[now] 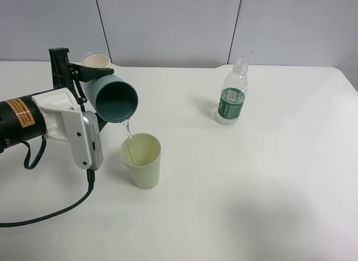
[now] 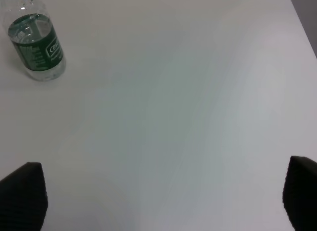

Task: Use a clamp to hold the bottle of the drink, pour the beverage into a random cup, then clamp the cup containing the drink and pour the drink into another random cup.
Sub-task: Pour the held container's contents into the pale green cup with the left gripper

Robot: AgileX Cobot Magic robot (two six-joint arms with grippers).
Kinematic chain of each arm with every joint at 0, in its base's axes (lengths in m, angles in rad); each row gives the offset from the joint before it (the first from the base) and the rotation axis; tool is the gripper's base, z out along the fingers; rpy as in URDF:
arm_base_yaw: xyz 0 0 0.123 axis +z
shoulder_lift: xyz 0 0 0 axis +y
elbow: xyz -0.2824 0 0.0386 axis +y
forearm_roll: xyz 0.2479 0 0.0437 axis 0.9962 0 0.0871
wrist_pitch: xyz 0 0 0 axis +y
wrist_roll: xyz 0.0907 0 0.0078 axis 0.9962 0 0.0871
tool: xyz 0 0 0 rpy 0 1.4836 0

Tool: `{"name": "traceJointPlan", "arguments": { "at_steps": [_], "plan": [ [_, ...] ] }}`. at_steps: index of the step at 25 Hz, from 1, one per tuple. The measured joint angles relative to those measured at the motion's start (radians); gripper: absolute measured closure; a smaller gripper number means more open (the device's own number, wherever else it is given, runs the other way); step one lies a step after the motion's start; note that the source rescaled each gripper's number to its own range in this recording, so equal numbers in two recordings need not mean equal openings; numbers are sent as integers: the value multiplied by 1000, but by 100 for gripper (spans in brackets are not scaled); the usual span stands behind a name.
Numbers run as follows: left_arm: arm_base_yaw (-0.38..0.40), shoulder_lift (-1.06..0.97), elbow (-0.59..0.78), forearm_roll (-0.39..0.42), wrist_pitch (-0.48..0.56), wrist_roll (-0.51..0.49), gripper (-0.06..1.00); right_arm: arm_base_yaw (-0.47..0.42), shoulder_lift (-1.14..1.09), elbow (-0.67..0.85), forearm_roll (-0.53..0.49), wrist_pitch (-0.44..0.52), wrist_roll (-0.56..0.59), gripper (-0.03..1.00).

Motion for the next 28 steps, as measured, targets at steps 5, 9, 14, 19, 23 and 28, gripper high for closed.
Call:
{"name": "traceJointPlan", "arguments": {
  "at_steps": [5,9,14,19,23,28],
  "plan": [
    [0,0,0,0,0,0,93,0,0,0,0,0,0,-3],
    [0,0,0,0,0,0,93,0,0,0,0,0,0,-3],
    [0,0,0,1,0,0,93,0,0,0,0,0,0,-3],
    [0,0,0,3,-2,8,93,0,0,0,0,0,0,-3],
    [0,0,0,3,-12,73,93,0,0,0,0,0,0,-3],
    [0,0,0,3,-56,169,93,0,0,0,0,0,0,-3]
  ]
}}
